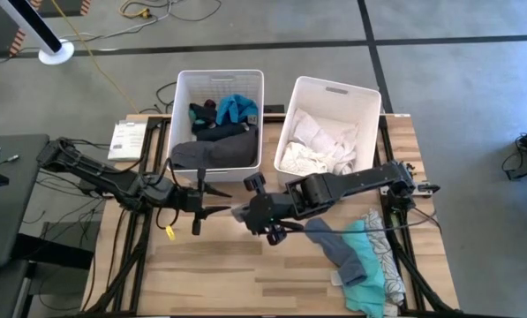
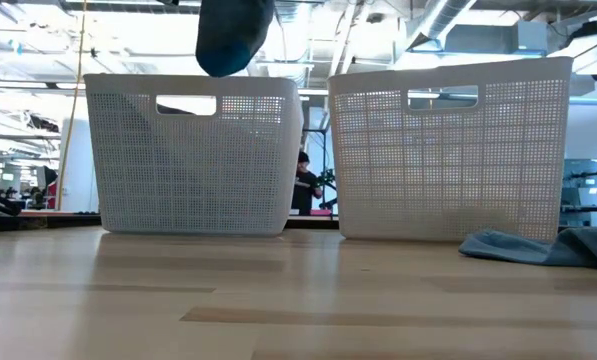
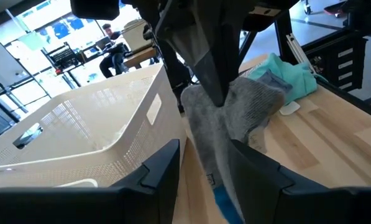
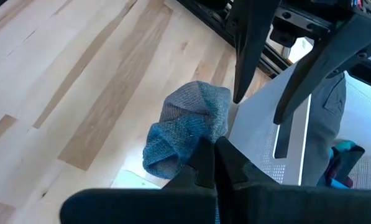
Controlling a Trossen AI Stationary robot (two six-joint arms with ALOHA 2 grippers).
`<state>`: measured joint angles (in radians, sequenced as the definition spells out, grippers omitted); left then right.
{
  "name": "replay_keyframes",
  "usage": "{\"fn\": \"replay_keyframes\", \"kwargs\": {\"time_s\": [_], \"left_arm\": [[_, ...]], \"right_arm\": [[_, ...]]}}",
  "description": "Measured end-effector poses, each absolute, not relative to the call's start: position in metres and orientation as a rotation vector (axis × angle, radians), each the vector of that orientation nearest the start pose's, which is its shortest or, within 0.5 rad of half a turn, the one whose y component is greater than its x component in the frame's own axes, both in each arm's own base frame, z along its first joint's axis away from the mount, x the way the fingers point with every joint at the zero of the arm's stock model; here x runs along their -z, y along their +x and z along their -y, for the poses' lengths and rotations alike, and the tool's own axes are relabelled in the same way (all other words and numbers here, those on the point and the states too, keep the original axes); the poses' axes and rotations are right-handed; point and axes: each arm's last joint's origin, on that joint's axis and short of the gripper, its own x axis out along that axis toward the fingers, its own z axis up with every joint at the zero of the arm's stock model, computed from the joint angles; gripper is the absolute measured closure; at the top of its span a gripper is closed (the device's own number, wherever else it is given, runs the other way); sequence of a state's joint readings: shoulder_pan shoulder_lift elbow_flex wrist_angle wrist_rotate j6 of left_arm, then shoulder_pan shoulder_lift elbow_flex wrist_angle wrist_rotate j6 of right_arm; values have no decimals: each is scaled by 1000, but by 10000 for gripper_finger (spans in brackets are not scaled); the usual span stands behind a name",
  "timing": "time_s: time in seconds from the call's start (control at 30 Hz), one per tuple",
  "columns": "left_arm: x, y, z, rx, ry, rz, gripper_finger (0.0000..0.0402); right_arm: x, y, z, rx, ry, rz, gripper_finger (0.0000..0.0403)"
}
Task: Sort clothes
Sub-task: Put the gray sock into the left white bin
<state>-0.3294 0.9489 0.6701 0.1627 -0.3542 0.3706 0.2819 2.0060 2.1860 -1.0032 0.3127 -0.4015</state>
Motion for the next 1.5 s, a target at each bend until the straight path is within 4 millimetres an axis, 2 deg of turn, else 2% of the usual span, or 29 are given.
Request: {"fn": "replay_keyframes", "kwargs": {"time_s": [0.47,0.67,0.77,1.03,1.13,1.23,1.4,1.5], "left_arm": [[-299,205,59,-11,401,-93,271],[-296,204,59,1,310,-125,271],[-294,205,57,-6,367,-141,271],[-300,207,49,-78,342,-94,271],[-299,208,47,-81,381,-112,273],[-298,208,46,-85,400,-115,295],[-301,208,46,-87,471,-96,387],[-303,208,46,-99,520,-83,397]], "right_arm": [[-377,416,-100,-68,-616,-779,400],[-381,421,-97,-63,-644,-727,400],[-383,422,-96,-60,-649,-709,400],[-387,426,-93,-44,-670,-660,400],[-389,428,-93,-41,-678,-635,400],[-389,428,-91,-37,-676,-639,400],[-388,429,-84,-17,-652,-648,400],[-388,430,-79,-2,-635,-651,400]]}}
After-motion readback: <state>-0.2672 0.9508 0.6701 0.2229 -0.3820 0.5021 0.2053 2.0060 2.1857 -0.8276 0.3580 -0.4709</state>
